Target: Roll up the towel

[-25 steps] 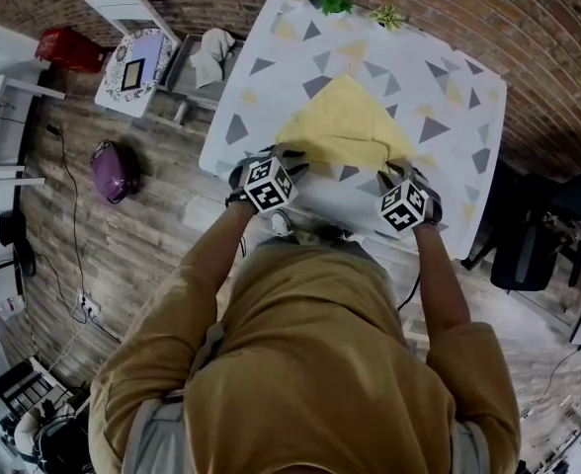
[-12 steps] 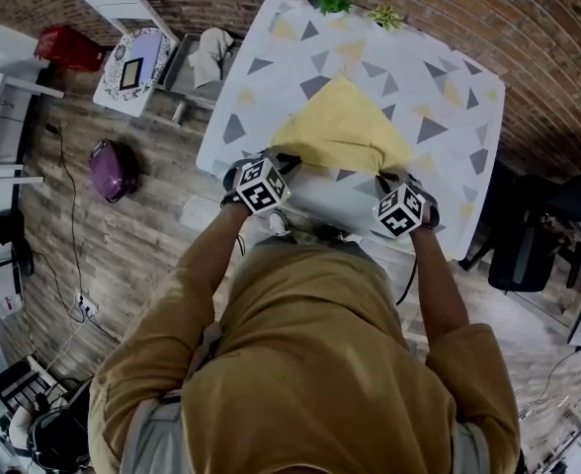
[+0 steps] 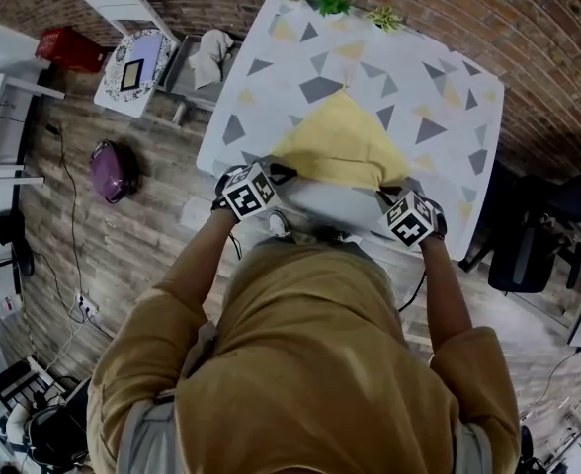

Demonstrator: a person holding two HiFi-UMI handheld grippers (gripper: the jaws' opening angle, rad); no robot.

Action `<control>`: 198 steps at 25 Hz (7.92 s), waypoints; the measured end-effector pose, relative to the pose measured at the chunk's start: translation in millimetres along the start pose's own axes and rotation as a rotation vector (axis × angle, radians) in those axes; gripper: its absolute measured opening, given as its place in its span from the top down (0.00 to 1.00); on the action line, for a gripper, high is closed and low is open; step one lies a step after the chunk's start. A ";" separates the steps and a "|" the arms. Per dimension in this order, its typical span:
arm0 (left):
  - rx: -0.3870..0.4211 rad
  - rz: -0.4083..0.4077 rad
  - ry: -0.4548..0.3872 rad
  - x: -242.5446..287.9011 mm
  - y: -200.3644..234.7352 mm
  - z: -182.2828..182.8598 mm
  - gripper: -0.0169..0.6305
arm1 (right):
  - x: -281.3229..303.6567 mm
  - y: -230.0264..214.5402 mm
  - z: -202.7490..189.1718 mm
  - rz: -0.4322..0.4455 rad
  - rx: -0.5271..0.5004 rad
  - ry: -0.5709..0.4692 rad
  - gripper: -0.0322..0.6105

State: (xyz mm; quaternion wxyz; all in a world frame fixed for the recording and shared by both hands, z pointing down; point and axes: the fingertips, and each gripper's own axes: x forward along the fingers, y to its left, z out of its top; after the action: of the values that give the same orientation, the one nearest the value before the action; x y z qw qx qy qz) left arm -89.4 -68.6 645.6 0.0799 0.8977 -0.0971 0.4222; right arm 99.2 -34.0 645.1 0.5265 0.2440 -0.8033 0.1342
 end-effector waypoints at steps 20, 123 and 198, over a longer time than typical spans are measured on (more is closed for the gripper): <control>-0.112 -0.259 0.028 -8.4 24.1 24.2 0.87 | -15.7 -30.3 15.9 0.356 -0.019 0.172 0.91; -0.032 0.221 0.025 18.6 77.5 5.4 0.59 | -27.0 -104.4 -56.0 0.070 0.544 -0.149 0.66; 0.098 0.020 0.104 3.9 14.7 -25.0 0.84 | -4.6 -5.2 -47.0 -0.057 0.157 -0.015 0.92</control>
State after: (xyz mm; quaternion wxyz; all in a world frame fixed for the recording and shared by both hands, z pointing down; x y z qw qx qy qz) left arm -109.1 -77.7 665.3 0.0363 0.8764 -0.0811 0.4733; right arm 140.2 -15.0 659.9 0.5031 0.3084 -0.7870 0.1800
